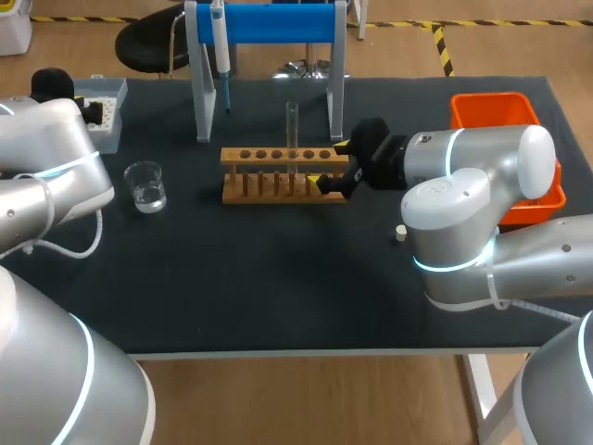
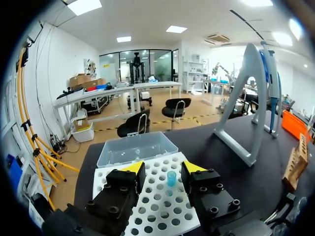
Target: Invert the test tube, pick up the pipette, mount the tip to pipette, aspirate from beaker and dispense into the tube, eject the tip, return the pipette, and cap with the stopper.
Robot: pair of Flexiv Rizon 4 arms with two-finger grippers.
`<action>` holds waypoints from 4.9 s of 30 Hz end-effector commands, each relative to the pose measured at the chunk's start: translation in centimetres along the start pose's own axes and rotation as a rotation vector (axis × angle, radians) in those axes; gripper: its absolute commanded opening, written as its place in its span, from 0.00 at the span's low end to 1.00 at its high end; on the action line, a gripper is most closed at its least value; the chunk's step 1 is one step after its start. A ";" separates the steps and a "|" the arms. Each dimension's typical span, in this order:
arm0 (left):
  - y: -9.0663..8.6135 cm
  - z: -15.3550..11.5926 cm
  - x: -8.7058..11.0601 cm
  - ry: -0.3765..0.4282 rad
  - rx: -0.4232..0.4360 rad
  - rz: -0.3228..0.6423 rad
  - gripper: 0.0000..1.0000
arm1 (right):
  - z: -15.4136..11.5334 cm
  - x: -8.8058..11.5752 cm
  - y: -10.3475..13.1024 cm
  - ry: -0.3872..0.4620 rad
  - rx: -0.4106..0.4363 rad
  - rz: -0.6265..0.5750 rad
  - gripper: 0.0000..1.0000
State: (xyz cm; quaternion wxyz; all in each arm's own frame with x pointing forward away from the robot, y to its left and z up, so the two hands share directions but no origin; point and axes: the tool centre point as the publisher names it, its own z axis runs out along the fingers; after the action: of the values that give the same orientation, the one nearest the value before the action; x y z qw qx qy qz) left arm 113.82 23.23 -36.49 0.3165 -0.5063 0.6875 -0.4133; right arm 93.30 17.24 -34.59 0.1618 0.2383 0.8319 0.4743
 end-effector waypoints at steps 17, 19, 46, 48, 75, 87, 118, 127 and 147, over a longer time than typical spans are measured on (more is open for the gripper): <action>0.0 0.1 0.0 0.001 -0.013 0.020 0.42 | -0.1 0.0 0.0 0.001 0.000 0.000 1.00; 0.0 0.1 0.0 0.002 -0.014 0.021 0.41 | -0.1 0.0 0.0 0.001 0.000 0.000 1.00; 0.2 0.0 0.2 0.005 -0.020 0.025 0.28 | -0.1 0.0 0.0 0.001 0.000 0.000 1.00; 0.3 0.0 0.2 0.005 -0.020 0.025 0.28 | -0.1 0.0 0.0 0.001 0.000 0.000 1.00; 0.4 0.0 0.3 0.011 -0.032 0.044 0.10 | -0.1 0.0 0.0 0.001 0.000 0.000 1.00; 0.3 -0.1 0.6 0.014 -0.031 0.050 0.00 | -0.1 0.0 0.0 0.001 0.000 0.000 1.00; -3.1 -1.8 0.6 -0.037 0.002 0.114 0.00 | -0.1 0.0 0.0 0.001 0.000 0.000 1.00; -4.5 -2.4 0.6 -0.059 0.018 0.136 0.00 | -0.1 0.0 0.0 0.001 0.000 0.000 1.00; -8.1 -7.7 4.5 0.097 0.049 0.264 0.00 | -0.1 0.0 0.0 0.001 0.000 0.000 1.00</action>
State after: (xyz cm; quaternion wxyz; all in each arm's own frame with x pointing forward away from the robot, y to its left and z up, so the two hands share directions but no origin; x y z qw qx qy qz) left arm 112.08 19.03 -27.82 0.3828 -0.4012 0.7306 -0.3984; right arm 93.29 17.25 -34.59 0.1617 0.2383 0.8319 0.4743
